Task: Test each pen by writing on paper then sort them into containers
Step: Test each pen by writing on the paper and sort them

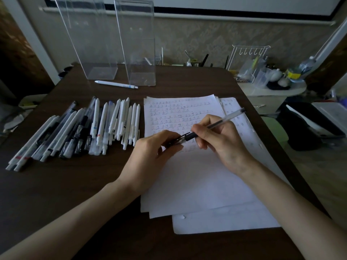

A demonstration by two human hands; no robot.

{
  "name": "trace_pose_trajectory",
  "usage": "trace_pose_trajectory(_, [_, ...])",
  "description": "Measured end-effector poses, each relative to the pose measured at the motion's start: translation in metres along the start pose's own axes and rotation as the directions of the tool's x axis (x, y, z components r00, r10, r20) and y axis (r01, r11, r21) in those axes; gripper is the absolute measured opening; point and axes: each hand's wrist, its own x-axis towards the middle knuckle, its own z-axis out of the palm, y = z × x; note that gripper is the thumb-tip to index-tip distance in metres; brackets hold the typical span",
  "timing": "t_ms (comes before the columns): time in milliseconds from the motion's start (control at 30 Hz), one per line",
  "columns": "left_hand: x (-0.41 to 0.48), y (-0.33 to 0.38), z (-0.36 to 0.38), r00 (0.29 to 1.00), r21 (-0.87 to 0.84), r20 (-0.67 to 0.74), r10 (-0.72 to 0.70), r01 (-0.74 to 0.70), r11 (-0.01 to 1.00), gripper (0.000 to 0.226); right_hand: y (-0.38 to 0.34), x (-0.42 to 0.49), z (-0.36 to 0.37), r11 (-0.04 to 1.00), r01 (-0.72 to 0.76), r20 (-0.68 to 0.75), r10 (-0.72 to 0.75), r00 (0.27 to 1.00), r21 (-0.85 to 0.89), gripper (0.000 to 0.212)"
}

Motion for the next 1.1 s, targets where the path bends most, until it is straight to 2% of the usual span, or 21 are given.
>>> trace_pose_trajectory(200, [-0.002, -0.003, -0.004, 0.997, 0.026, -0.069, 0.036, -0.034, 0.999, 0.019, 0.001, 0.000, 0.012, 0.999, -0.025, -0.003, 0.025, 1.000, 0.029, 0.021])
trace_pose_trajectory(300, [0.000, -0.002, -0.002, 0.998, 0.045, -0.064, 0.005, -0.002, 0.999, 0.021, 0.000, 0.007, 0.014, 0.997, -0.079, -0.019, 0.079, 0.997, 0.009, 0.029])
trace_pose_trajectory(400, [0.006, -0.003, -0.009, 0.996, 0.125, -0.089, 0.022, -0.010, 0.992, 0.035, -0.003, 0.025, 0.027, 0.992, -0.128, 0.001, 0.128, 0.992, 0.009, 0.042])
trace_pose_trajectory(433, [0.009, -0.004, -0.018, 0.991, 0.155, -0.135, -0.011, 0.032, 0.987, 0.036, -0.006, 0.034, 0.032, 0.991, -0.133, 0.018, 0.133, 0.991, 0.002, 0.043])
trace_pose_trajectory(500, [0.014, -0.014, -0.043, 0.955, 0.252, -0.274, -0.112, 0.183, 0.950, 0.030, -0.010, 0.055, 0.042, 0.990, -0.117, 0.024, 0.120, 0.993, -0.078, 0.031])
trace_pose_trajectory(567, [0.013, -0.027, -0.070, 0.894, 0.397, -0.411, -0.180, 0.353, 0.847, 0.026, -0.010, 0.079, 0.051, 0.976, -0.091, -0.015, 0.089, 0.996, -0.199, 0.019])
trace_pose_trajectory(633, [0.005, -0.039, -0.089, 0.852, 0.445, -0.477, -0.213, 0.444, 0.778, 0.023, -0.005, 0.107, 0.064, 0.950, -0.056, -0.054, 0.041, 0.998, -0.308, 0.013])
trace_pose_trajectory(767, [-0.008, -0.061, -0.101, 0.834, 0.460, -0.462, -0.300, 0.515, 0.723, 0.017, 0.016, 0.161, 0.090, 0.817, 0.006, -0.062, -0.051, 0.997, -0.576, 0.016])
trace_pose_trajectory(933, [-0.009, -0.069, -0.092, 0.793, 0.464, -0.463, -0.396, 0.598, 0.653, 0.033, 0.040, 0.201, 0.109, 0.635, 0.079, 0.030, -0.088, 0.996, -0.768, 0.028])
trace_pose_trajectory(1000, [-0.010, -0.072, -0.089, 0.829, 0.476, -0.429, -0.360, 0.546, 0.689, 0.041, 0.048, 0.210, 0.112, 0.565, 0.101, 0.059, -0.091, 0.994, -0.819, 0.031])
trace_pose_trajectory(1100, [-0.009, -0.078, -0.088, 0.917, 0.561, -0.312, -0.249, 0.389, 0.731, 0.052, 0.058, 0.219, 0.111, 0.491, 0.074, 0.042, -0.075, 0.996, -0.868, 0.030])
